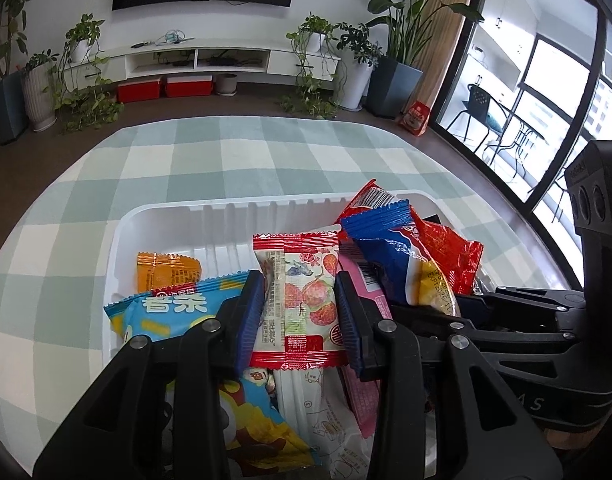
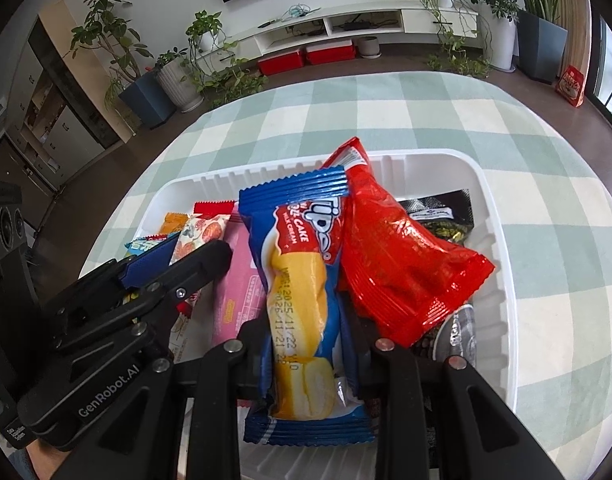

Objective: Organize snacks
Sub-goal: 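Carry both packets into the white tray and open both grippers, then move both tools back toward the last two packets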

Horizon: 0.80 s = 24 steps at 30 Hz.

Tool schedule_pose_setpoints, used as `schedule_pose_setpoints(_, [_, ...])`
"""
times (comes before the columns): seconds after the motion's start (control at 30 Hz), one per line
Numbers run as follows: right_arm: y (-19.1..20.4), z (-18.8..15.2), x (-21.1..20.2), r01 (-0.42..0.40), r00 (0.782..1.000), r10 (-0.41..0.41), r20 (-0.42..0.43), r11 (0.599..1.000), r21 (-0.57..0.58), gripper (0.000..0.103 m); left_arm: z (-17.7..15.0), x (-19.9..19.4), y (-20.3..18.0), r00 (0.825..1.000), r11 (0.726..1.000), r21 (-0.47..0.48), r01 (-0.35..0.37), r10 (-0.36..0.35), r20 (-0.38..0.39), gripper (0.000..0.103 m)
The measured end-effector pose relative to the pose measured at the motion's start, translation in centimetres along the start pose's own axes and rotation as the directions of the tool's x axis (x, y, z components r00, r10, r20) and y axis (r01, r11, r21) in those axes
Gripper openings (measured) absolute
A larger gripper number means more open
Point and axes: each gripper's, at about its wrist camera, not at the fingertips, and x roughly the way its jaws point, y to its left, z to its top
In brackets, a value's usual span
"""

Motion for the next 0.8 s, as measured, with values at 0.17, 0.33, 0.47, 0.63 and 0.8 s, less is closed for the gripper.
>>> schedule_pose_setpoints(0.17, [0.0,-0.2,-0.8,0.017,1.0,-0.017,0.018,1.0,-0.003,0.032,0.1,-0.3,0.0,1.0,1.0,-0.004,0.002,-0.002,-0.001,0.039])
schedule_pose_setpoints(0.33, [0.0,-0.5,-1.7,0.023,0.999,-0.023,0.04,1.0,-0.001,0.034,0.1,-0.8,-0.2,1.0,1.0,-0.006,-0.008,0.008,0.009,0.045])
schedule_pose_setpoints(0.47, [0.0,-0.6,-2.4,0.027,0.998,-0.027,0.049,1.0,-0.004,0.038,0.0,-1.4,-0.1,1.0,1.0,-0.016,-0.014,0.014,0.022,0.054])
schedule_pose_setpoints(0.63, [0.1,-0.8,-3.9,0.051,0.995,-0.05,0.088,0.999,-0.007,0.056,0.1,-2.2,0.0,0.999,0.999,-0.037,-0.016,0.017,0.037,0.063])
schedule_pose_setpoints(0.8, [-0.1,-1.2,-5.9,0.045,0.99,-0.044,0.131,0.999,-0.005,0.065,0.1,-3.9,-0.5,0.998,0.999,-0.03,-0.012,0.014,0.065,0.082])
